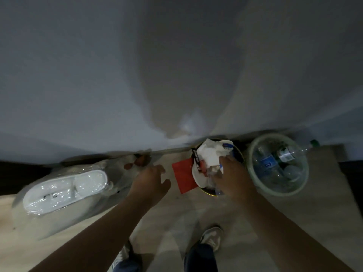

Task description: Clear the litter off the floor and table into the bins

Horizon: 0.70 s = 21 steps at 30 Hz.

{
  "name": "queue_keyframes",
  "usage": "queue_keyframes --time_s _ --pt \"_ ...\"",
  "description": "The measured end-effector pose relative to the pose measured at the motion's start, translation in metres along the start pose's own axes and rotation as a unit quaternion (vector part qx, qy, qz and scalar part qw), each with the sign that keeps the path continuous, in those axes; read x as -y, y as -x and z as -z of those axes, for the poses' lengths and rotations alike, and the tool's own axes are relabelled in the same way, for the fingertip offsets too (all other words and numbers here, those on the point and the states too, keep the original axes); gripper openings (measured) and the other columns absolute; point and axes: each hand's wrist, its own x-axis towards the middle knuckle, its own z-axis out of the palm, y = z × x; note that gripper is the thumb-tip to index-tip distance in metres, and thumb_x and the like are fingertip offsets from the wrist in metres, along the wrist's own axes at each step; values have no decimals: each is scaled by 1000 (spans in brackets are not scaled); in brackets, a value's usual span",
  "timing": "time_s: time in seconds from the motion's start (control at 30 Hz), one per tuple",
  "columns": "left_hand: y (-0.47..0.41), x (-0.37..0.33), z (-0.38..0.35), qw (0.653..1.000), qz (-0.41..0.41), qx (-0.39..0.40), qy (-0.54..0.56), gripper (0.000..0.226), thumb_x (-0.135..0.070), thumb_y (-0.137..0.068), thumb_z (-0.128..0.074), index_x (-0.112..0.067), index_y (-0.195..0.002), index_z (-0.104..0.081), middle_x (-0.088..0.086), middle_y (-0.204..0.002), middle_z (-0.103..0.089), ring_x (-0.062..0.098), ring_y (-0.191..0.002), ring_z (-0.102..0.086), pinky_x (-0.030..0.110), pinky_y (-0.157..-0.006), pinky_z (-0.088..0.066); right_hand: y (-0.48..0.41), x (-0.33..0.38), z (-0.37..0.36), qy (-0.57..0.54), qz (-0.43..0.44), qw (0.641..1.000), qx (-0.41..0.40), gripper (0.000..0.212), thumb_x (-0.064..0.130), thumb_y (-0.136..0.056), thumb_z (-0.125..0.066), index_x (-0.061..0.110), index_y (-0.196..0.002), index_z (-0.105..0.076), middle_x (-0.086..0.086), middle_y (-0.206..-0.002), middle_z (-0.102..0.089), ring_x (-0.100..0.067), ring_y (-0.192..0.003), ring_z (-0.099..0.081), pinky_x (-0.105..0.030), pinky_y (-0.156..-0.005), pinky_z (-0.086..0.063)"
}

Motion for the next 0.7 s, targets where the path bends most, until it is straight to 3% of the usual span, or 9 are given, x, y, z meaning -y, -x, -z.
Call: queue_keyframes --time_s 0.1,0.2,0.27,0.37,0.53,0.7 --pt "-6 -11 -14 1000 -7 20 -5 39 -32 -89 -58 -16 -124 -58 4 -122 -63 19 -110 -59 32 -93 -48 1 -24 -5 -14 18 1000 4 44 27 -91 -56 11 -132 -50 -7 -133 -52 -22 -122 -49 -29 -99 -39" --pt "-7 -19 -28 999 -2 35 -9 40 -32 -90 -57 -17 -127 -56 3 -125 -60 17 -110 -58 31 -92 -49 13 -43 -15 -55 56 996 30 35 23 -89 -60 14 -124 -59 -3 -121 -60 -19 -114 -53 -22 -91 -40" --pt "-6 -21 -35 999 -1 45 -12 40 -33 -91 -56 -17 -128 -55 3 -127 -58 16 -110 -58 30 -91 -49 18 -51 -23 -51 74 995 44 26 25 -90 -60 12 -112 -65 -4 -110 -64 -18 -104 -59 -26 -85 -48" --pt "-7 -25 -40 998 -1 55 -22 40 -32 -91 -56 -17 -128 -55 4 -128 -58 17 -112 -57 31 -93 -49 21 -59 -32 -51 53 996 56 28 31 -92 -58 15 -114 -65 -2 -109 -67 -14 -101 -61 -25 -83 -49" --pt "-13 -33 -41 999 -6 47 -17 40 -32 -91 -57 -17 -128 -56 4 -125 -61 16 -109 -59 27 -87 -47 9 -67 -38 -100 7 993 69 41 28 -91 -60 17 -131 -55 -3 -128 -60 -14 -117 -55 -21 -89 -40" --pt "-18 -38 -39 999 -11 45 -24 40 -32 -91 -58 -16 -128 -57 3 -122 -63 17 -106 -61 26 -85 -46 -4 -61 -33 -148 -26 987 60 69 18 -89 -61 21 -150 -28 -10 -142 -43 -24 -131 -42 -34 -103 -41"
